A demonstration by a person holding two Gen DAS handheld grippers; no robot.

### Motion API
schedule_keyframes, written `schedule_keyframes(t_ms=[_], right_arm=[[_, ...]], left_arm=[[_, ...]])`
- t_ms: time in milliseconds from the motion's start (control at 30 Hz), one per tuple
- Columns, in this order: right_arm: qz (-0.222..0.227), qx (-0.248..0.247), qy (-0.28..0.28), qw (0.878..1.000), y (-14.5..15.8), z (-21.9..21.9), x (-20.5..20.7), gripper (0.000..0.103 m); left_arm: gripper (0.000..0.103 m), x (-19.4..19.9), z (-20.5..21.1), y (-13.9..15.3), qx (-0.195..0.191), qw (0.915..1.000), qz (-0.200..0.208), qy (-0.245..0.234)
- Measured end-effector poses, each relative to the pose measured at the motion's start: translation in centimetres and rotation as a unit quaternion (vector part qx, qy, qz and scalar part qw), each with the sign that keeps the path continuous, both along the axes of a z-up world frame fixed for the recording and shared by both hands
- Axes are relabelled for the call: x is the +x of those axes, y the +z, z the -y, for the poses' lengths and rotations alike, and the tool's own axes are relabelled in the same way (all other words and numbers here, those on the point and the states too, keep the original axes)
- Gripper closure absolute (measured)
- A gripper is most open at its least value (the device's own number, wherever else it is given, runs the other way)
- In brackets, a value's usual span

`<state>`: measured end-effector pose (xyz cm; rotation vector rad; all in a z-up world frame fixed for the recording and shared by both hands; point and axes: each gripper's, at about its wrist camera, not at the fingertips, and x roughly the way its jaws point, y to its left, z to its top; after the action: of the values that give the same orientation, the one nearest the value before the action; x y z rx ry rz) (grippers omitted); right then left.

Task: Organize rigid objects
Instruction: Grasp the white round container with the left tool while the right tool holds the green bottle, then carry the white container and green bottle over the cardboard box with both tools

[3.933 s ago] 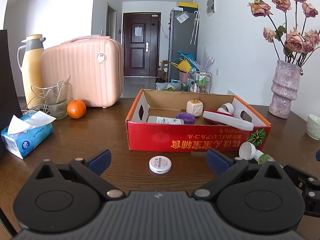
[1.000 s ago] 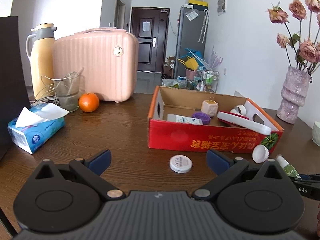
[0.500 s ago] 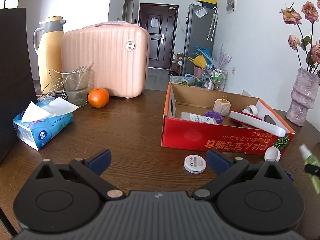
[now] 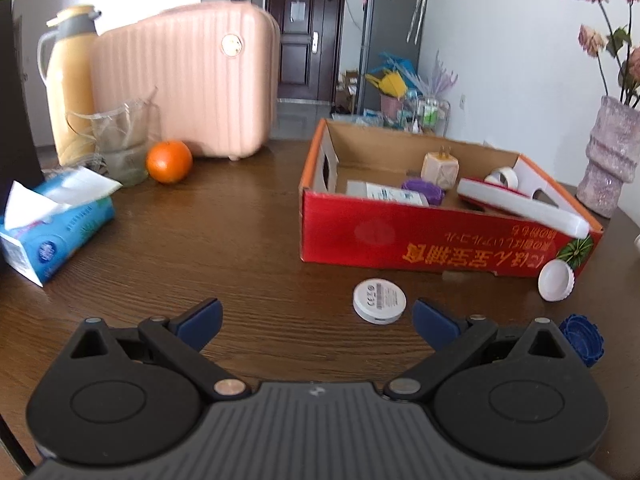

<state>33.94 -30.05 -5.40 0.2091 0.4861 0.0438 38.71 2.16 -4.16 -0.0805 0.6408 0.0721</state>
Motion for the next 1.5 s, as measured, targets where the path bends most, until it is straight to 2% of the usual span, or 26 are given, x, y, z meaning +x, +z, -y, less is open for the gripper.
schedule_keyframes(t_ms=[167,367,633,700,800,867,967,1267,1500], right_arm=[[0.0,0.0,-0.01,1.0,-0.1,0.2,0.0,0.073],[-0.002,-0.001,-0.015,1.0,-0.3,0.3,0.1,0.073],[-0.006,0.002,-0.017,1.0,-0.6,0.4,0.4,0.073],[-0.008,0.001,-0.016,1.0,-0.7,0.3,0.5,0.073],[-0.01,-0.001,-0.014,1.0,-0.8,0.3,0.7,0.073],[-0.012,-0.001,-0.013,1.0,-0.9,0.2,0.8,0.073],[-0.013,-0.003,-0.012,1.0,-0.9,0.2,0.7,0.073],[-0.008,-0.005,-0.006,1.0,-0.8,0.0,0.5,0.073],[0.006,-0.006,-0.002,1.0,-0.5,-0.2,0.0,0.073]], left_arm=[[0.0,1.9,0.9,-1.3,0.0,0.9996,-0.027,-0.007],[0.0,3.4,2.2,-1.7,0.02,0.9994,-0.024,-0.015],[0.003,4.8,2.2,-1.9,0.024,0.9992,-0.023,-0.022],[0.007,5.0,2.3,-1.8,0.023,0.9991,-0.021,-0.029],[0.02,5.2,2.6,-2.0,0.023,0.9985,-0.025,-0.044],[0.04,5.5,2.9,-2.3,0.024,0.9974,-0.034,-0.058],[0.061,5.8,3.0,-2.5,0.02,0.9964,-0.039,-0.073],[0.063,5.3,3.1,-2.5,0.029,0.9964,-0.028,-0.074],[0.063,3.6,3.3,-1.1,0.038,0.9976,0.018,-0.055]])
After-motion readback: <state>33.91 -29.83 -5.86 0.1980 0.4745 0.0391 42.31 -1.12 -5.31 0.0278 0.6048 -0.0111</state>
